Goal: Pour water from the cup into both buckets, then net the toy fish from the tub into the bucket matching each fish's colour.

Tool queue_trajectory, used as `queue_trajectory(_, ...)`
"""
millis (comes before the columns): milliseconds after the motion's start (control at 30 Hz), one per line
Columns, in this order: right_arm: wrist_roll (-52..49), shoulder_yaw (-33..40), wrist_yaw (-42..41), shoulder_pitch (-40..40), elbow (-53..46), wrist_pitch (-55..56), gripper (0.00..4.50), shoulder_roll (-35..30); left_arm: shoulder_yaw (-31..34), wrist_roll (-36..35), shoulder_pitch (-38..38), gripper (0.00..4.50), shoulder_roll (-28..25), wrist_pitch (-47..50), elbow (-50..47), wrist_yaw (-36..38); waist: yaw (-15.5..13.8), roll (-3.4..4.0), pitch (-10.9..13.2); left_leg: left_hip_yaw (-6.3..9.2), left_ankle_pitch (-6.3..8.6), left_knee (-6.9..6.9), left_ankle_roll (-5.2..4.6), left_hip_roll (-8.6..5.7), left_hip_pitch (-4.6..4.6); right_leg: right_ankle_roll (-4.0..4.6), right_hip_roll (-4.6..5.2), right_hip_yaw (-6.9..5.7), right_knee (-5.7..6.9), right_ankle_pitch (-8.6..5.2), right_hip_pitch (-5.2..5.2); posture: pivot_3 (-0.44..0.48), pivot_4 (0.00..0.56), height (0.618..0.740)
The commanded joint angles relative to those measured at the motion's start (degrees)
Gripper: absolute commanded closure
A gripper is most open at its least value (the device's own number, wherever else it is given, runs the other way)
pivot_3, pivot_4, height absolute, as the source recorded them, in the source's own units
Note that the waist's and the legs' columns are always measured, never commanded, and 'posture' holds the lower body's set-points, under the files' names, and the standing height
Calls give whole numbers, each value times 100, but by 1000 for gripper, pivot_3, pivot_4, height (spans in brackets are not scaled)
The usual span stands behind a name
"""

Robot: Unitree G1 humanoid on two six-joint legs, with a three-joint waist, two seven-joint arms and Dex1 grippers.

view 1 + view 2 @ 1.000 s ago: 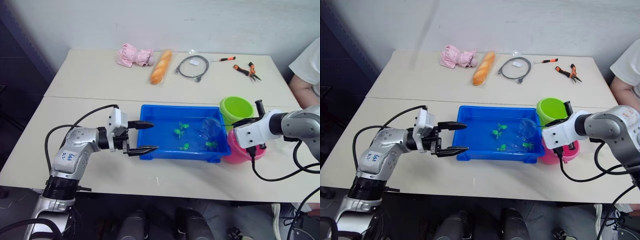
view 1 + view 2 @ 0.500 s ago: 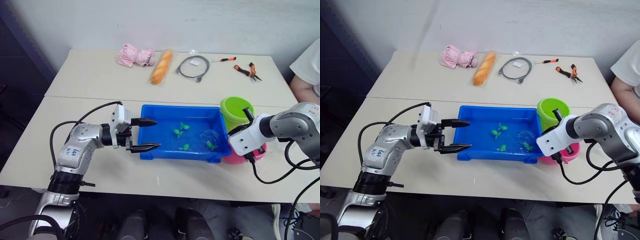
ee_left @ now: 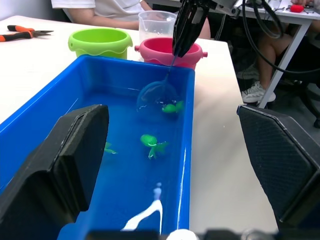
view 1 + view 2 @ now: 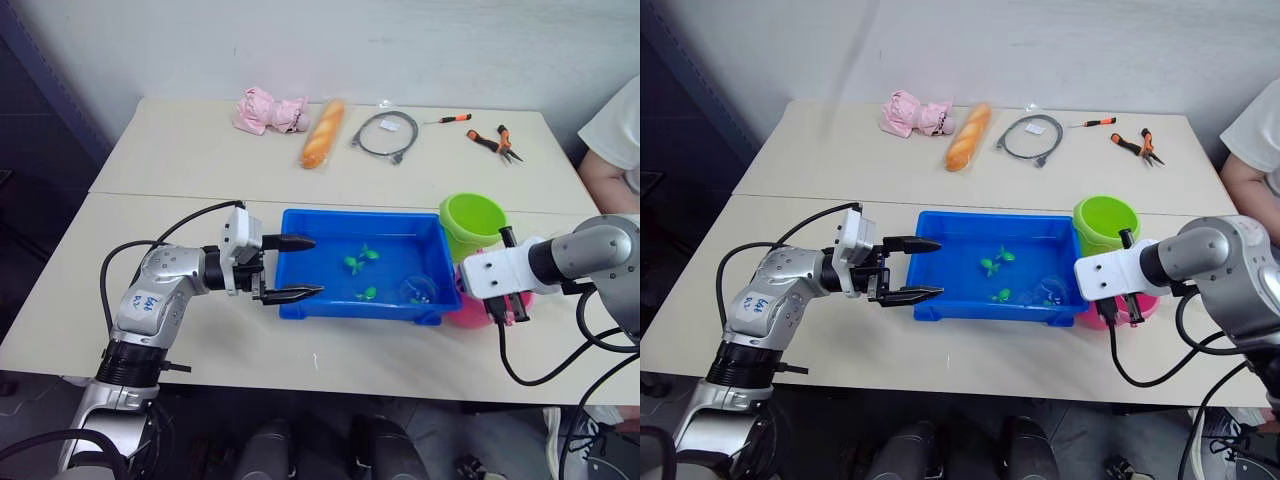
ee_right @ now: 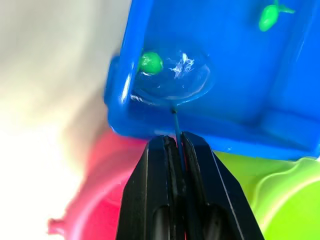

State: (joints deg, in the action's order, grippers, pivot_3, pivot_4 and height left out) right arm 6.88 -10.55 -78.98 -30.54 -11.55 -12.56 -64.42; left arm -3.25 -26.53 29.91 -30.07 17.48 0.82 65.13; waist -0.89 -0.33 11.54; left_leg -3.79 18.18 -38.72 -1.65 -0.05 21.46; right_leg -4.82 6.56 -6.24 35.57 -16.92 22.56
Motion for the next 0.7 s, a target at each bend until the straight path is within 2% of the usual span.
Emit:
queue_trajectory(33, -247, 248, -60, -104, -216, -442, 4500, -52, 101, -36, -33, 112, -41, -71, -137, 24, -2, 0, 0, 1, 1, -1, 1, 0, 0, 0, 0, 0, -2, 0, 0, 0, 150, 740)
queue_trajectory(167, -539, 313, 65, -91, -113, -1023, 4500, 104, 100, -30, -51, 112, -37, -83, -149, 14, -8, 0, 0, 1, 3, -1, 0, 0, 0, 0, 1, 0, -3, 0, 0, 0, 150, 740)
queue_trajectory(333, -566, 281, 242, -67, -41, -1131, 4500, 116, 111, -27, -54, 112, -44, -93, -140, 13, -13, 0, 0, 0, 3, -1, 1, 0, 0, 0, 1, 0, -2, 0, 0, 0, 150, 740)
queue_trajectory(467, -178, 11, 289, -203, 0, -545, 4500, -27, 124, -21, -76, 112, -62, -107, -135, 19, -9, 0, 0, -1, 3, -1, 1, -1, 0, 0, 1, 0, -2, 0, 1, 0, 150, 740)
queue_trajectory(700, -29, -298, 137, -399, 24, -382, 4500, 103, 118, 20, -89, 112, -108, -178, -67, 57, -8, 0, 0, -2, 3, -1, 1, 0, 0, 0, 0, 0, -2, 0, 2, 0, 150, 740)
